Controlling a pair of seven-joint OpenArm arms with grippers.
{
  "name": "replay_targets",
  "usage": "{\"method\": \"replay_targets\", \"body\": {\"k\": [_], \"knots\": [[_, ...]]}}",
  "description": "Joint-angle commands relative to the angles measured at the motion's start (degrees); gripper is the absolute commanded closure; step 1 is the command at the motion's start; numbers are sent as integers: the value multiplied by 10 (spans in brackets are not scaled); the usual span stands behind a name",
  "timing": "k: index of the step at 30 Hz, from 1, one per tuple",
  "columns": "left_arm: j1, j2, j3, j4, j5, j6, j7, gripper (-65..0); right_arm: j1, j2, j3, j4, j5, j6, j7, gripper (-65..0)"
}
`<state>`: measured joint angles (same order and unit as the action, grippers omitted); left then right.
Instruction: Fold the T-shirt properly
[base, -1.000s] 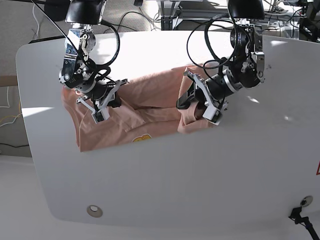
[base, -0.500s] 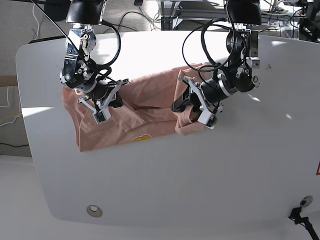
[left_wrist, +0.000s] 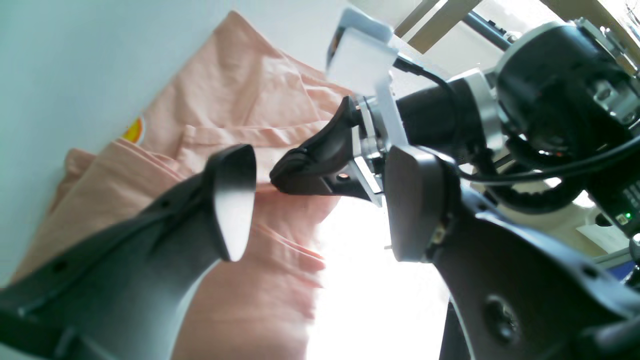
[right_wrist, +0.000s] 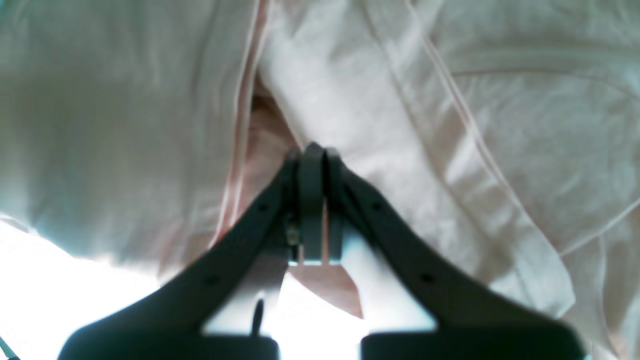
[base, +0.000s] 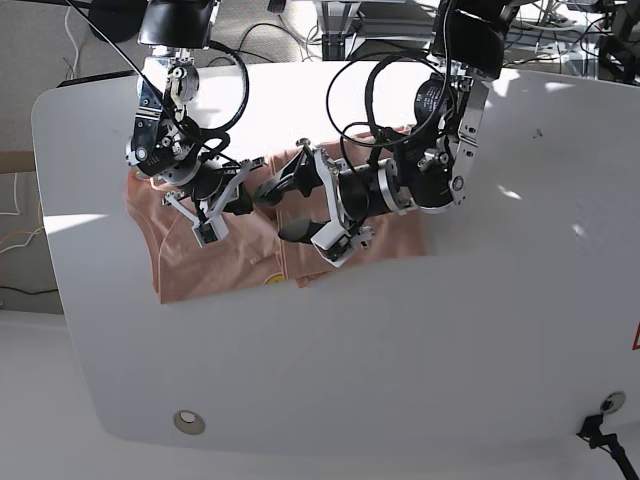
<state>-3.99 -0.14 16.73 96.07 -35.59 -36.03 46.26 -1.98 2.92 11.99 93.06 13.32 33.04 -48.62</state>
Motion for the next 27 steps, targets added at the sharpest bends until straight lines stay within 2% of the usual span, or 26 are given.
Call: {"method": "replay_targets", "body": {"k": [1,4,8,9,10,13,14,16,17,21,23,24,27], "knots": [[-13,-17,-1,12,-9,-2,-16,-383,8,4,2,11,6,2,11,0],[-12,-73,-2,30,17,-2,-37,-383,11,4,2,13,10,2,11,0],[10,-127,-2,41,110,-2,-106,-378,31,4,3,21,10,0,10,0],[17,-138,-2,38,129,-2,-125,-356,34,4,4,28,10,-1,10,0],[25,-144,-4,33,146,-2,-142,-314,36,4,4,40,10,-1,10,0],[43,-146,-39,11,183,-4,-160,-84,51,4,5,68,10,-2,8,0],[46,-146,-47,3,183,-5,-161,-45,58,4,5,73,6,-3,8,0],[46,-146,-59,-12,183,-4,-161,-39,72,6,25,72,5,-3,8,0],[46,-146,-64,-20,183,-4,-161,-37,75,5,46,69,5,-3,8,-38],[46,-146,-76,-47,183,-3,-161,-34,119,14,117,22,6,1,8,-343],[46,-146,-76,-58,183,-4,-161,-34,141,34,143,-12,11,1,8,-458],[47,-146,-75,-62,183,-5,-161,-34,153,42,154,-36,11,1,8,-478],[60,-148,-74,-62,183,-6,-161,-37,182,70,180,-104,11,2,11,-475]]}}
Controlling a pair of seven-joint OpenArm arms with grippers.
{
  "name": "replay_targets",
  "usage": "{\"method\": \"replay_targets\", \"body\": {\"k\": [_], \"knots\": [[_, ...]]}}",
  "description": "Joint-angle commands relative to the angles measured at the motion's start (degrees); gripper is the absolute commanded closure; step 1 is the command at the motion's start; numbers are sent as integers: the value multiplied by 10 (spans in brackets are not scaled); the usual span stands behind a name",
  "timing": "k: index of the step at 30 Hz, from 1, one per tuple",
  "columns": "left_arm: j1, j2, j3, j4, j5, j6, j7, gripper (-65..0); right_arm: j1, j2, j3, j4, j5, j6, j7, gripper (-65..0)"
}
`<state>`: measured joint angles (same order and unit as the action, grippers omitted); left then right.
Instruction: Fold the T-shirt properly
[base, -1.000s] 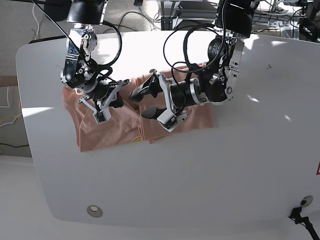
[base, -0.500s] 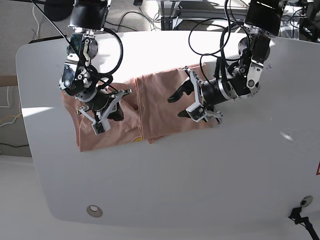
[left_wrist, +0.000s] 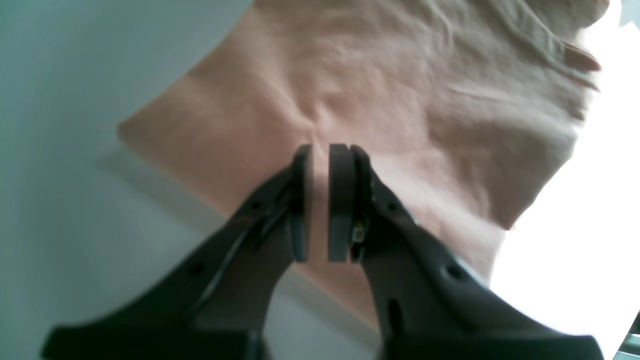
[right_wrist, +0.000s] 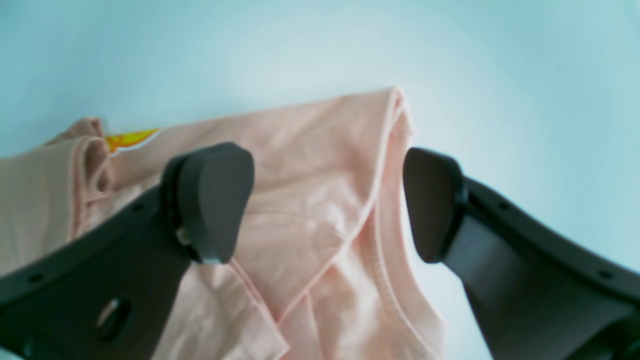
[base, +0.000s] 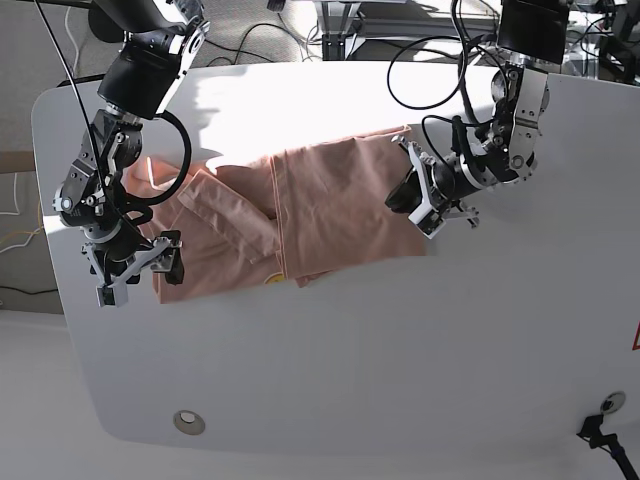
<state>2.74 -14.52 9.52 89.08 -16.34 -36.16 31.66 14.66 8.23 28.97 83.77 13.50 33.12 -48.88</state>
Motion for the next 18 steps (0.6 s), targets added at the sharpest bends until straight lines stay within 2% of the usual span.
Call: {"method": "replay_targets", "body": {"k": [1,3,9,12,18], "knots": [[-1,-4,-2,8,-9,-5,-15,-38,22,23,18,-29,9,2,14,-475],[10,-7,-1,8,-9,-5,-15,-38,32,38,38,-63,9,2,15,-476],[34,-33,-1,9,-9,-5,-15,-38,42,70,78,-173,9,37,40,-478],[38,-40,-2,9,-9,-5,-15,-38,42,76,83,-213,9,46,51,-478],[38,-42,-2,5,-8,-5,-15,-35,28,72,84,-216,9,46,59,-478]]}}
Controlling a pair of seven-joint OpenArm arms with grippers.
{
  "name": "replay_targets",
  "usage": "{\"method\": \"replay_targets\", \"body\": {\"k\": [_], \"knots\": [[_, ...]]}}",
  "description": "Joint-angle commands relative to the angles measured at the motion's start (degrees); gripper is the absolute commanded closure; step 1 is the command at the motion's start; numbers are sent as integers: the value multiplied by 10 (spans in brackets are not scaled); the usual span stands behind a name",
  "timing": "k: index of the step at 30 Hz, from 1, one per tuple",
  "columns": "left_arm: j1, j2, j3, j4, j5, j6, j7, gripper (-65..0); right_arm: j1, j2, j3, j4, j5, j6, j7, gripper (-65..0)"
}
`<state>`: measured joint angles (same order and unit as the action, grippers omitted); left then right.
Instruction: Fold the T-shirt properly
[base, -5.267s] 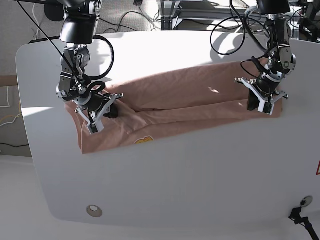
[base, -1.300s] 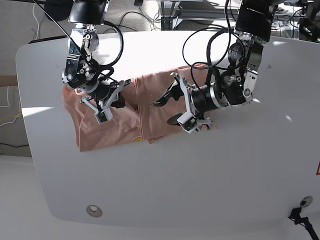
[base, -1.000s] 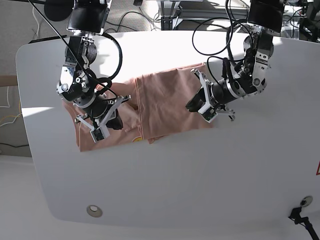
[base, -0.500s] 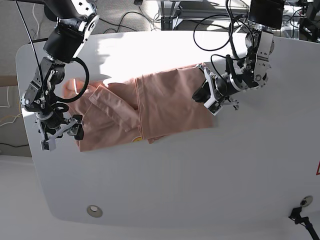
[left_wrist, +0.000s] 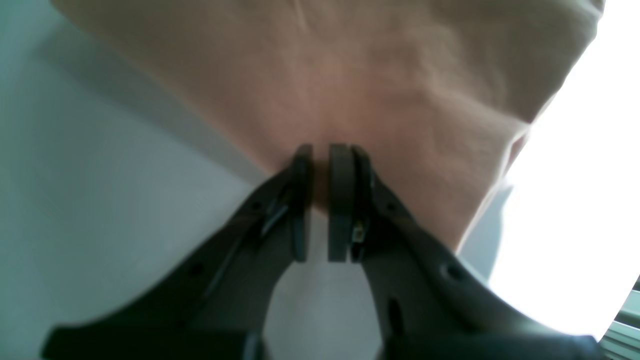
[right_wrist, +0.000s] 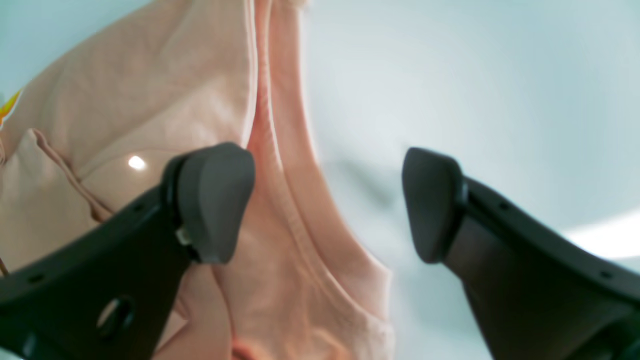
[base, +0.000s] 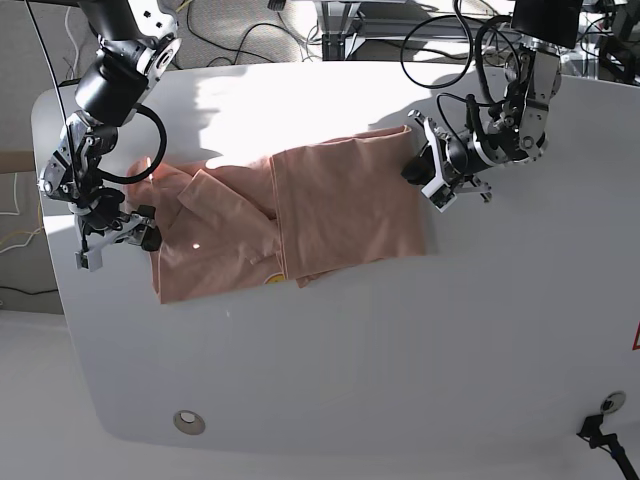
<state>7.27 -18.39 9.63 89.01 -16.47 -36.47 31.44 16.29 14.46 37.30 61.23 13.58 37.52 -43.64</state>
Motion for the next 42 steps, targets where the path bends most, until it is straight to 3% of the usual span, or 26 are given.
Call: {"method": "replay_targets", "body": {"k": [1,12,16,21,23,25,27,28,32,38,42], "knots": [[-7,-3,-3,1,-7,-2,-12,-34,7,9,1,10,9,2,7,-478],[-7,-1,-3,-14,-8,-2,-12,-33,-13,-45,-5,11,52,2,3,-476],[-7,-1,-3,-14,-8,-2,-12,-33,-22,-64,-59,17,54,2,1,-476],[-7,-2,-3,-14,-8,-2,-12,-33,-39,-87,-67,60,54,-1,1,-464],[-7,-2,-3,-14,-8,-2,-12,-33,-39,-86,-67,61,54,-1,1,-381],[-7,-2,-4,-14,-8,-2,-12,-33,-39,-84,-67,61,54,0,1,-243],[-7,-3,-4,-14,-8,-2,-12,-33,-39,-83,-67,65,54,1,1,-43],[-7,-3,-4,-14,-8,-2,-12,-33,-39,-83,-67,77,52,-1,1,0],[-7,-3,-4,-15,-8,-2,-12,-33,-64,-89,-68,178,52,-3,-39,0],[-7,-3,-4,-15,-8,-2,-12,-33,-108,-143,-81,396,53,-31,-145,0],[-8,-3,-4,-15,-8,-2,-12,-33,-146,-184,-141,482,51,-33,-162,0]]}}
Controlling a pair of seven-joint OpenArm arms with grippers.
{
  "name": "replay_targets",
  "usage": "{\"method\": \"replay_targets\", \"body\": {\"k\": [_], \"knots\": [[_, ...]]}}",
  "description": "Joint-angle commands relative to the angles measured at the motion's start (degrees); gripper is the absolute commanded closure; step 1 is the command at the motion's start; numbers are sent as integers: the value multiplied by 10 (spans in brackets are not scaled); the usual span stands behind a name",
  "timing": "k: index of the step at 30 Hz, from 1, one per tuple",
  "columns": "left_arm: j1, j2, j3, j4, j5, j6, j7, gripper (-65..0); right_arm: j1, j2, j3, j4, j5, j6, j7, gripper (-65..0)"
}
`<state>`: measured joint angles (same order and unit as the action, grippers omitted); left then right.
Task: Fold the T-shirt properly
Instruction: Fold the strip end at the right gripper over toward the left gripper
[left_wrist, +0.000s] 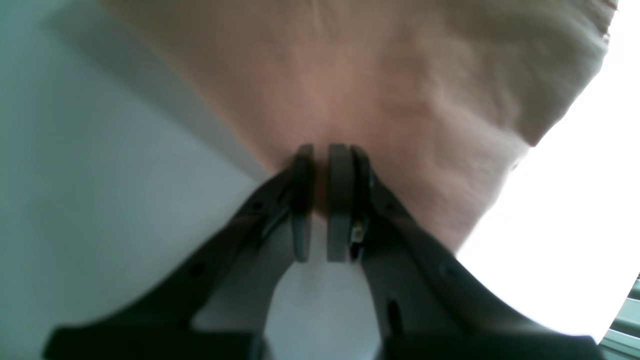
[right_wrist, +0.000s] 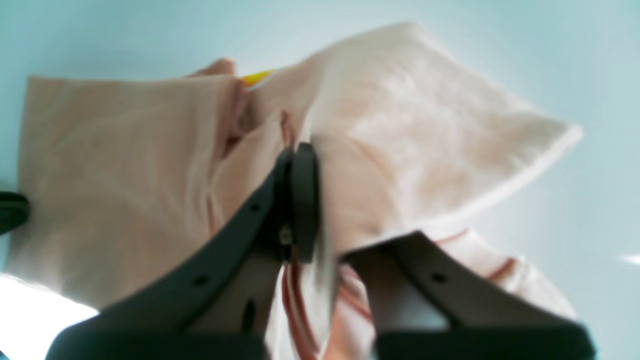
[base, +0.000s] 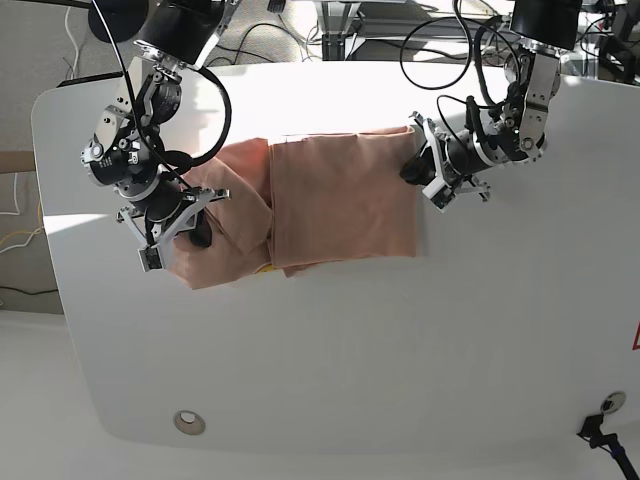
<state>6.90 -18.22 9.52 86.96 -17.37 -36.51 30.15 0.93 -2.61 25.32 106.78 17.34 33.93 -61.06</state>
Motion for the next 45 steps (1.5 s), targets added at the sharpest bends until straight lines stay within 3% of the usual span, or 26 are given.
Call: {"method": "replay_targets", "body": {"k": [1,4,9,26,32,33,37,40,42,45], "knots": [[-4,-4,-2,6,1,-2,0,-33,1,-21,-39,36,13,-5,12,0],[-4,-4,-2,6,1,-2,0,-33,-8,-40,-85,41,15,-36,12,0],[-4,-4,-2,6,1,-2,0,-33,-4,-64,-131,37,16,-56,14,0],[-4,-3,-2,6,1,-2,0,-33,14,-64,-221,-34,17,-56,43,0],[-4,-3,-2,6,1,-1,0,-33,12,-64,-290,-70,17,-56,62,0],[-4,-2,-2,6,1,-1,0,-33,11,-64,-297,-70,17,-56,62,-24],[-4,-3,-2,6,1,0,0,-33,8,-64,-333,-70,16,-56,63,-236],[-5,-5,-2,10,1,0,0,-35,9,-64,-361,-70,13,-56,63,-356],[-7,-7,-6,10,1,-1,0,-38,9,-64,-373,-67,12,-56,69,-390],[-10,-13,-41,31,1,-2,0,-38,20,-64,-371,-50,12,-56,75,-390]]}}
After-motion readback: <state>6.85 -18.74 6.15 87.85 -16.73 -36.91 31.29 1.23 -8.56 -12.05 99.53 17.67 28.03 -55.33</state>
